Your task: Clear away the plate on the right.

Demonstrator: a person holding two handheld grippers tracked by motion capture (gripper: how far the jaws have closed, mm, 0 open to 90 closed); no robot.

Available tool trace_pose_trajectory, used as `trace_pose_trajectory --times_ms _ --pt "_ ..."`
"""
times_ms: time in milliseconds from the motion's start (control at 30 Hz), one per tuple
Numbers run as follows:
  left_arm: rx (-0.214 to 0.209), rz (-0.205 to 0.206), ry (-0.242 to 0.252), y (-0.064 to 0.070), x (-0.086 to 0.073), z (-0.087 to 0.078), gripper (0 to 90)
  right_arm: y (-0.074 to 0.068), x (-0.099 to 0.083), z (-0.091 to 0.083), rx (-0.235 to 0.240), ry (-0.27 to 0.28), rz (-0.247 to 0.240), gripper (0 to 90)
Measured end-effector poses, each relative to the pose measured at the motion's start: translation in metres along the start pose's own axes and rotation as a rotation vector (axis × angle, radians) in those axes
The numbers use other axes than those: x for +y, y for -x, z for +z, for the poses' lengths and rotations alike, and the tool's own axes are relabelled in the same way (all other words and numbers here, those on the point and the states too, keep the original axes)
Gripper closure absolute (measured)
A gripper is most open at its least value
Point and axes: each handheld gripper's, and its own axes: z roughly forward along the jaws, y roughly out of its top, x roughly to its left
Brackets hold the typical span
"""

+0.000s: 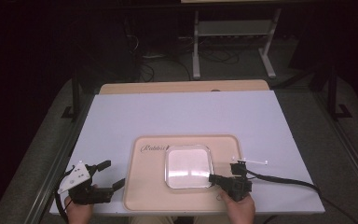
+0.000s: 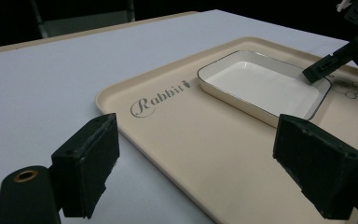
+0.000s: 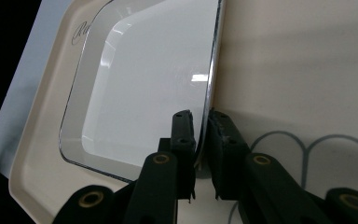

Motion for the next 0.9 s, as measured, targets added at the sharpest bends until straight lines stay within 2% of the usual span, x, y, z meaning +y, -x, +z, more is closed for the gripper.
trace_pose_trajectory --times_ms 267,333,767,900 --pt "-0.002 0.002 -0.001 0.0 0.0 0.001 14.0 0.0 -0.001 -0.001 0.01 -0.006 -0.004 78.7" --pt "-0.002 0.002 -0.001 0.0 0.0 0.001 14.0 -0.001 -0.001 -0.004 0.008 0.004 -0.009 73.2" --pt "-0.003 0.006 -0.011 0.0 0.0 0.002 14.0 0.003 0.009 -0.028 -0.021 0.129 -0.132 52.2" --pt "-0.006 0.007 -0.012 0.001 0.0 0.003 14.0 0.005 0.014 -0.032 -0.008 0.157 -0.165 46.2"
